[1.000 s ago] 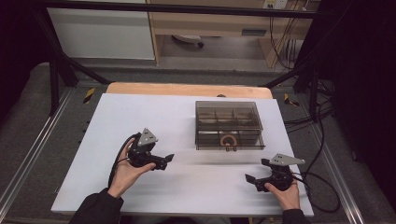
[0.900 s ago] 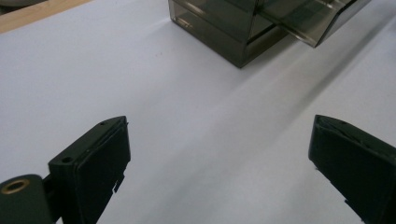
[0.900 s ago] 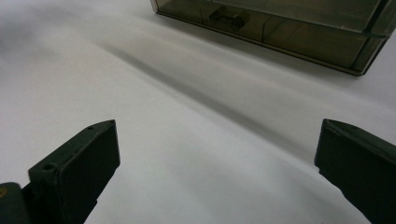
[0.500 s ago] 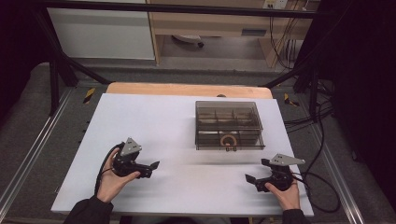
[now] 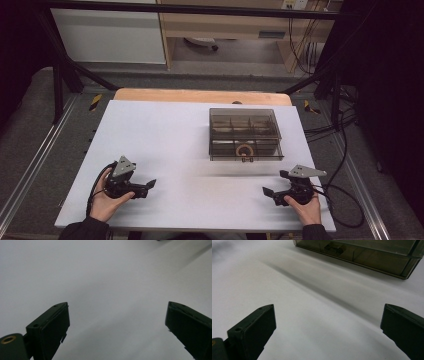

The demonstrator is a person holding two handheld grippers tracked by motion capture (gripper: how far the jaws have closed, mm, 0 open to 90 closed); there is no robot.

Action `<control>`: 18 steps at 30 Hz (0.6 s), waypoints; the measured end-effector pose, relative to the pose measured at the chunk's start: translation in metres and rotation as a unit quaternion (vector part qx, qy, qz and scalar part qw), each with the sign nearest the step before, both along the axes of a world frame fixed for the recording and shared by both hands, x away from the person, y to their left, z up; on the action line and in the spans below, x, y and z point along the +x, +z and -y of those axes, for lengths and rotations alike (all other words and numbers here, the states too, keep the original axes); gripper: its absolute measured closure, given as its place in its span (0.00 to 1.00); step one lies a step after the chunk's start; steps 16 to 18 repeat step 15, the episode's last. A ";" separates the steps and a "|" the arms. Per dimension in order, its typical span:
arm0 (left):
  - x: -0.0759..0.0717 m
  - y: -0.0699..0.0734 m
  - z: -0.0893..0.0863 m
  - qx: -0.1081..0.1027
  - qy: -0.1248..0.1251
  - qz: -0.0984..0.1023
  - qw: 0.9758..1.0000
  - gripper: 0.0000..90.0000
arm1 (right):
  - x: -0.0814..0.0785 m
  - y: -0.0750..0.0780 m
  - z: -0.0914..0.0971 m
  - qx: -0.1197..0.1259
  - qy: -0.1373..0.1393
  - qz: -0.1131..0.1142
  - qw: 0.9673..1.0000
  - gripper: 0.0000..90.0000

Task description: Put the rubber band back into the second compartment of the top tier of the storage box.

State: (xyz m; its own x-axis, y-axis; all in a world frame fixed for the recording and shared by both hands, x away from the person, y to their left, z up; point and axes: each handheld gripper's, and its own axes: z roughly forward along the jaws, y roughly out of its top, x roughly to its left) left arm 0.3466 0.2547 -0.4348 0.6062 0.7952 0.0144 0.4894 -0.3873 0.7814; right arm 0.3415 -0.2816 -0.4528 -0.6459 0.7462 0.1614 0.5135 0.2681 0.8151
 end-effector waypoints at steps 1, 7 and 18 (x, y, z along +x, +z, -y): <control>-0.001 0.000 -0.002 0.001 0.001 0.001 1.000 0.06 | 0.000 0.000 0.000 0.000 0.000 0.000 1.000 0.01; -0.004 -0.004 -0.012 -0.001 0.005 0.002 1.000 0.05 | 0.000 0.000 0.000 -0.001 0.001 -0.002 1.000 0.01; -0.005 -0.007 -0.016 -0.002 0.006 -0.001 1.000 0.05 | 0.000 -0.001 -0.001 -0.002 0.002 -0.006 1.000 0.01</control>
